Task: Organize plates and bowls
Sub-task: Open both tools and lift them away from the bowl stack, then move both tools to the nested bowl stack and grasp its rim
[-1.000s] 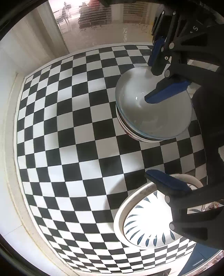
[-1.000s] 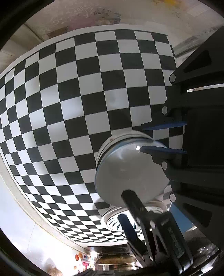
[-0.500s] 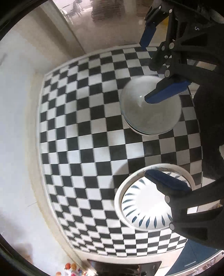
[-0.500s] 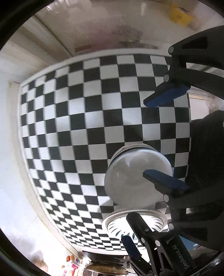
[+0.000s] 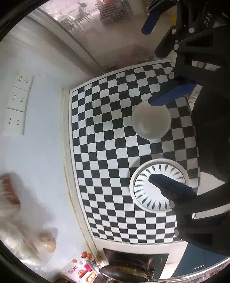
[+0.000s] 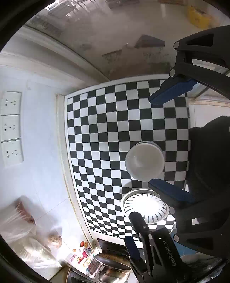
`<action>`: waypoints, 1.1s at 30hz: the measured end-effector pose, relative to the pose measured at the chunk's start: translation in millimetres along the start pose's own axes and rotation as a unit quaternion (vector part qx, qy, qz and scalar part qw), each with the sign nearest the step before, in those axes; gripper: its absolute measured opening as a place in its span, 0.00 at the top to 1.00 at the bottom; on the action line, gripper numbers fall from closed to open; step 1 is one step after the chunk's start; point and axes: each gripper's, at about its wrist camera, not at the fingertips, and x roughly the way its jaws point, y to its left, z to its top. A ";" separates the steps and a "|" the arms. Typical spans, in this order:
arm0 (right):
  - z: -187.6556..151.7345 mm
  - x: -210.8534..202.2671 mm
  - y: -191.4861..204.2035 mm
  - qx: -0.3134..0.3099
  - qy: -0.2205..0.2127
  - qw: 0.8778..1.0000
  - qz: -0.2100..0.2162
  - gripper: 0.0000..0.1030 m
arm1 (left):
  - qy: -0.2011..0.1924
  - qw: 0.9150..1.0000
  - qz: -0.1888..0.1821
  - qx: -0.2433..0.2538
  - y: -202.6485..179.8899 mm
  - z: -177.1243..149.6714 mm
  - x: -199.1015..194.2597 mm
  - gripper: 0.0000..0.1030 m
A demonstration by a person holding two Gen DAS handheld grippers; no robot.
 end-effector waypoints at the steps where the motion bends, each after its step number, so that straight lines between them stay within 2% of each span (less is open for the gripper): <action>1: -0.7 -6.3 1.2 0.000 -0.003 1.000 -0.002 0.14 | -0.003 1.000 0.000 0.007 -1.0 -0.9 -6.2 0.24; 10: -7.5 -36.4 -0.3 0.011 -0.009 1.000 -0.012 0.15 | -0.018 0.999 0.005 0.038 -3.9 -3.9 -43.4 0.24; 18: -8.4 -51.2 0.5 0.017 -0.023 0.999 -0.016 0.15 | -0.018 0.999 0.006 0.046 -2.3 -6.0 -51.9 0.24; 26: -5.8 -27.1 -7.2 0.038 -0.009 0.999 -0.013 0.15 | -0.009 0.999 -0.003 0.050 -4.7 -2.9 -31.6 0.24; 30: -2.6 -7.4 -11.2 0.049 0.001 0.999 -0.013 0.15 | -0.006 0.998 0.008 0.060 -7.2 0.2 -10.3 0.24; 33: 1.4 12.1 -15.0 0.055 0.010 0.998 -0.016 0.15 | 0.011 0.998 0.004 0.054 -3.7 4.0 13.8 0.24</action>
